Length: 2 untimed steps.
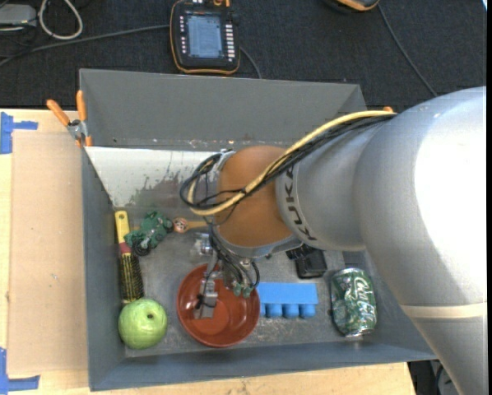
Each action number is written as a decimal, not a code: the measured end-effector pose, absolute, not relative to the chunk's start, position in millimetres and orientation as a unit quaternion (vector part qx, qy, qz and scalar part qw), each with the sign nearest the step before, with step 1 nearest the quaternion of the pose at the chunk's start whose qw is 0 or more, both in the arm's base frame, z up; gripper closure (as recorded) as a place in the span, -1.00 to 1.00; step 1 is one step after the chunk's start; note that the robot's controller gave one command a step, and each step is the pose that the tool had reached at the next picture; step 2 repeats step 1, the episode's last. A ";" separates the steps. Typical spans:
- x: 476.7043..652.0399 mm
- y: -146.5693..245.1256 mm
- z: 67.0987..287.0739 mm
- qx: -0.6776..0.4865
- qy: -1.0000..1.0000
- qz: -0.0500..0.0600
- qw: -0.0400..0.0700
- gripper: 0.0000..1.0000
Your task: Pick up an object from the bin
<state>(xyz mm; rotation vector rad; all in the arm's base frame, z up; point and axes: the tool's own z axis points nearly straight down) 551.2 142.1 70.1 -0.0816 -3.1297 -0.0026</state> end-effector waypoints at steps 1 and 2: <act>538.9 179.5 288.8 0.097 -0.995 -0.003 0.001 1.00; 538.9 179.5 288.8 0.097 -0.995 -0.003 0.001 1.00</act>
Offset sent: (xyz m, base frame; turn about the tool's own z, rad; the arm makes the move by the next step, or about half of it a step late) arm 0.0000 0.0000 0.0000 0.0000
